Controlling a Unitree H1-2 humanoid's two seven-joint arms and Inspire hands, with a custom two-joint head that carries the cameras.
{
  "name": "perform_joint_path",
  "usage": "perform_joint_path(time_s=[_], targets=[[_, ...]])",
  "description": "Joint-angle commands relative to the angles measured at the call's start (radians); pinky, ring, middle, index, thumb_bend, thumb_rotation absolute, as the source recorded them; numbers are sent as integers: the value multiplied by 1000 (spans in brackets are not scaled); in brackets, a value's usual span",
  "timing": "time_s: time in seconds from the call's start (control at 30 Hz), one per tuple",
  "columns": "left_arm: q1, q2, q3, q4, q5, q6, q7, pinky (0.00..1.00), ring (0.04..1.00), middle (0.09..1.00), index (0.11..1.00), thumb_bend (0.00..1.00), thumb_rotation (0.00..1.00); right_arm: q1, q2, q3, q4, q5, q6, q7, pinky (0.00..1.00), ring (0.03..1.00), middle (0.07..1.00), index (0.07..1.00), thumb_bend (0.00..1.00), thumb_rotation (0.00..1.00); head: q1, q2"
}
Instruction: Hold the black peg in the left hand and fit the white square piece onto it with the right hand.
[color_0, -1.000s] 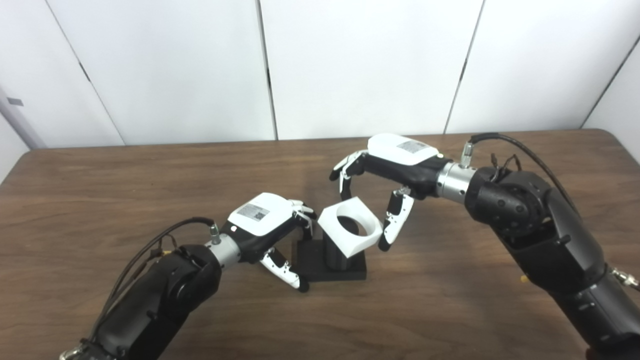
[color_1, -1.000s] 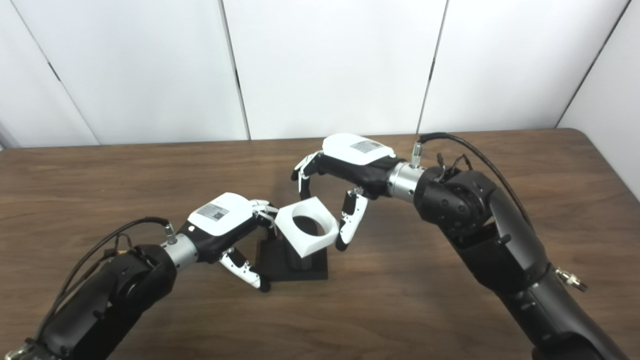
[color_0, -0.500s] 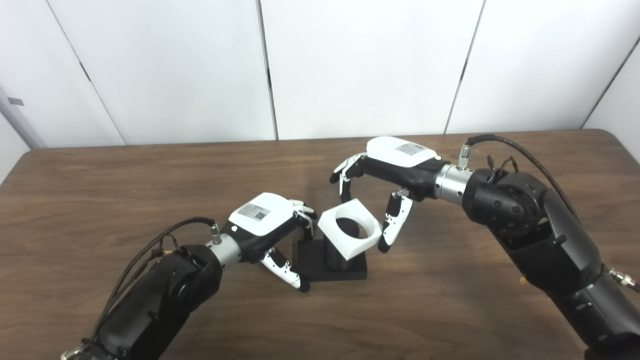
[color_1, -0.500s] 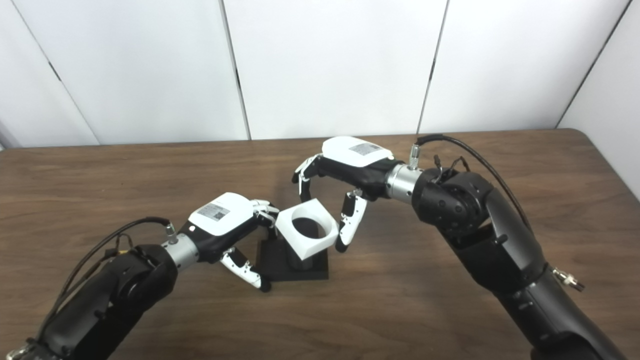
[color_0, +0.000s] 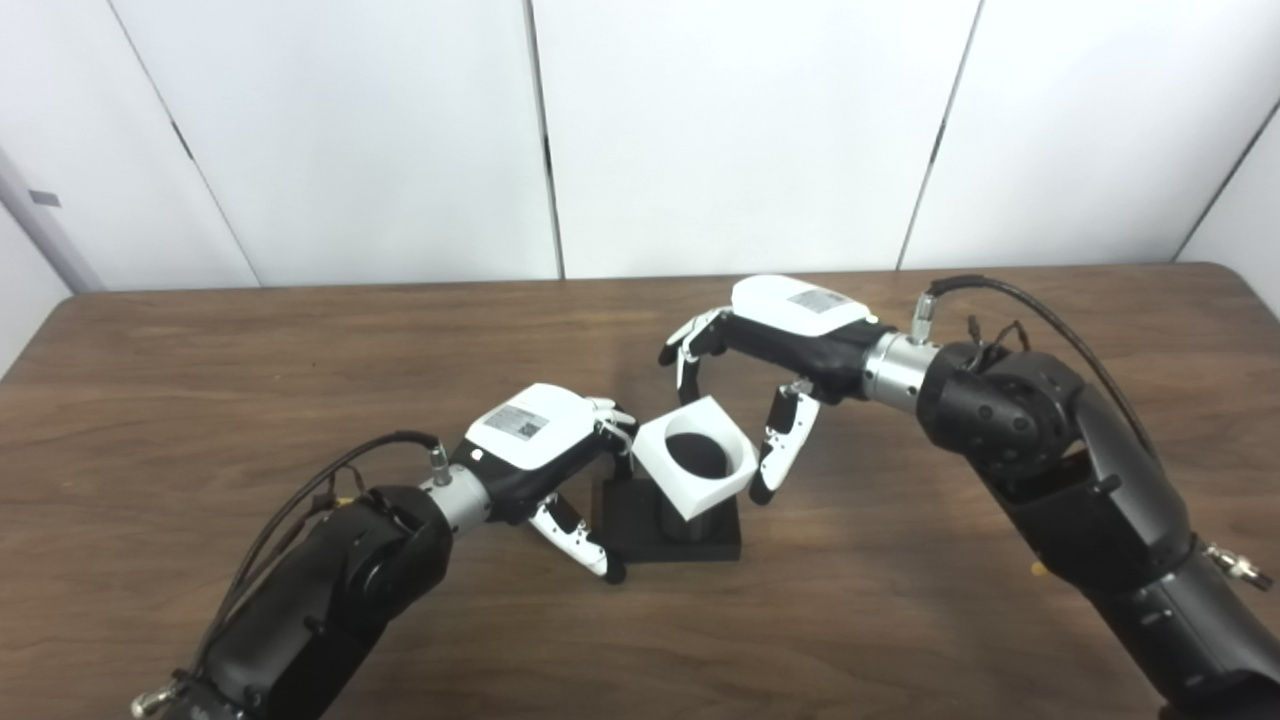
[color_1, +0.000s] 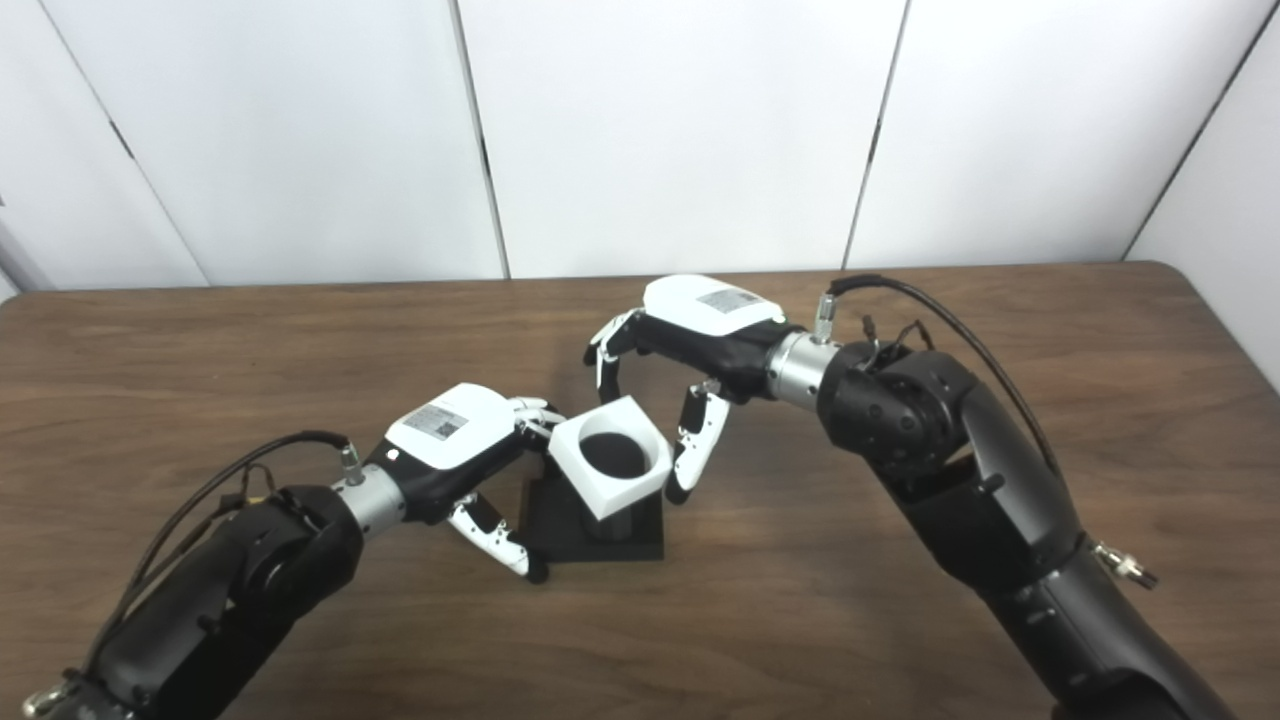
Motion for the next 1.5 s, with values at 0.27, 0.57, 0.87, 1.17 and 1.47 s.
perform_joint_path(time_s=[0.27, 0.57, 0.87, 1.17, 1.47], targets=[[50, -39, -71, 34, 23, 8, -88, 758, 901, 853, 490, 519, 81, -47, 17, 1, 3, 9, -15, -24, 736, 840, 790, 481, 517, 135, -1, 5], [47, -37, -71, 31, 24, 7, -85, 756, 904, 854, 489, 520, 80, -35, 20, 10, 19, 7, -27, -32, 732, 836, 789, 481, 518, 134, 0, 6], [44, -36, -66, 32, 26, 13, -84, 750, 900, 855, 490, 520, 80, -54, -6, 26, 4, -17, 22, 32, 713, 825, 815, 704, 821, 208, -1, 4], [42, -30, -61, 21, 18, 19, -92, 711, 882, 855, 489, 521, 78, -60, -21, 17, -7, -26, 49, 71, 721, 844, 854, 783, 903, 234, -3, 5], [43, -28, -59, 28, 13, 18, -86, 716, 882, 854, 489, 521, 77, -54, -26, 7, -11, -22, 49, 70, 723, 846, 855, 772, 891, 214, -4, 3]])
